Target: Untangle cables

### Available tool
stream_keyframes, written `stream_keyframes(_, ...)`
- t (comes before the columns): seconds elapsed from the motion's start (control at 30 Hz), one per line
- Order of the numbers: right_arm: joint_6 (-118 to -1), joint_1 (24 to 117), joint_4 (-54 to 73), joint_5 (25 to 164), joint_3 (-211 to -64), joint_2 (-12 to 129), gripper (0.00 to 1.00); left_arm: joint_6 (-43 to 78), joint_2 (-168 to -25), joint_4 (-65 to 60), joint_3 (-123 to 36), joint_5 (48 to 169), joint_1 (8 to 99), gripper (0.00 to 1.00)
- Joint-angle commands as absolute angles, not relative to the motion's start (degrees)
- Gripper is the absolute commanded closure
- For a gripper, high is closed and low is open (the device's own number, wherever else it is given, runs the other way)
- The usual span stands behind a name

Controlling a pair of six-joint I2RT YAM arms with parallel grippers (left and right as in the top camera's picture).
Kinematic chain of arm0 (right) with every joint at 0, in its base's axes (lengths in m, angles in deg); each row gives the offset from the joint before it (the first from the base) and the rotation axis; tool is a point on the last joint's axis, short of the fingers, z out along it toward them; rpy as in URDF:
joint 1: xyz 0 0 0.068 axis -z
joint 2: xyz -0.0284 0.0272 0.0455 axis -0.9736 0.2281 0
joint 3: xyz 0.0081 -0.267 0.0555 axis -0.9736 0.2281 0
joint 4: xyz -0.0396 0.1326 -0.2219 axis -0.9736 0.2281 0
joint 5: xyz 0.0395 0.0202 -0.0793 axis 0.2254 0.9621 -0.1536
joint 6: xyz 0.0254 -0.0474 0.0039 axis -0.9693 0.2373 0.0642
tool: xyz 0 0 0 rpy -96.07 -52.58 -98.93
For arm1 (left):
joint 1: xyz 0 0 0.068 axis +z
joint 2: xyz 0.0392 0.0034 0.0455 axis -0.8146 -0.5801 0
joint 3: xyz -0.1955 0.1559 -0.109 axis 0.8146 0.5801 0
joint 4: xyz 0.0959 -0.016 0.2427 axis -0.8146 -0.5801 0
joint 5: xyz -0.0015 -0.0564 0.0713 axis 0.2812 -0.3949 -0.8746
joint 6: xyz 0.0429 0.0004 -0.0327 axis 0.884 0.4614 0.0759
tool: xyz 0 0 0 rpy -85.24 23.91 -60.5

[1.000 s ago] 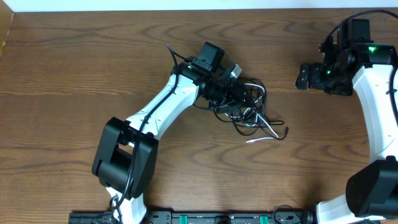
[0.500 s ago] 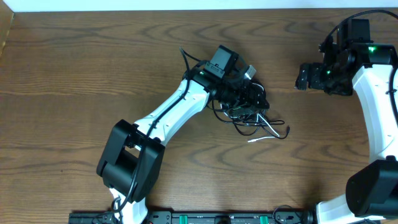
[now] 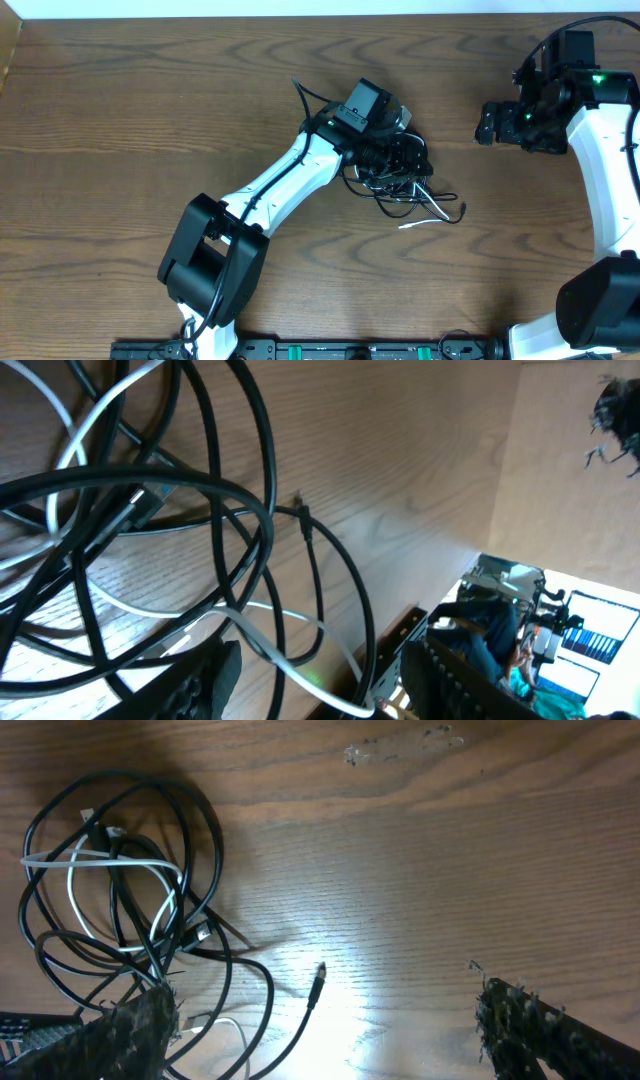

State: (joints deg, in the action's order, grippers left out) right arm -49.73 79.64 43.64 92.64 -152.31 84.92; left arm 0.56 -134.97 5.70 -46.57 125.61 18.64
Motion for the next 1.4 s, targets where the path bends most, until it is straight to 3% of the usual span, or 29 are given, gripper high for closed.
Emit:
stream_keyframes(0.0, -50.04, 79.89, 43.84, 92.21, -153.05, 84.20, 0.06, -1.30, -135.63, 6.10, -45.92, 124.74, 17.24, 0.43)
stream_keyframes(0.3, -50.04, 79.89, 43.84, 92.21, -153.05, 84.20, 0.05, 4.28, -135.63, 4.61, -44.30, 121.87, 16.20, 0.43)
stream_keyframes(0.53, -50.04, 79.89, 43.84, 92.21, -153.05, 84.20, 0.05, -2.28, -135.63, 5.94, -44.30, 122.14, 14.91, 0.43)
stream_keyframes(0.7, -50.04, 79.89, 43.84, 92.21, -153.05, 84.20, 0.06, -5.43, -135.65, 7.02, -44.30, 114.09, 13.40, 0.43)
stream_keyframes(0.93, -50.04, 79.89, 43.84, 92.21, -153.03, 84.20, 0.06, -5.95, -135.65, 11.30, -44.30, 111.73, 13.31, 0.49)
stream_keyframes(1.37, -50.04, 79.89, 44.19, 92.19, -153.03, 84.20, 0.06, -5.56, -135.65, 7.04, -44.30, 111.75, 10.69, 0.52)
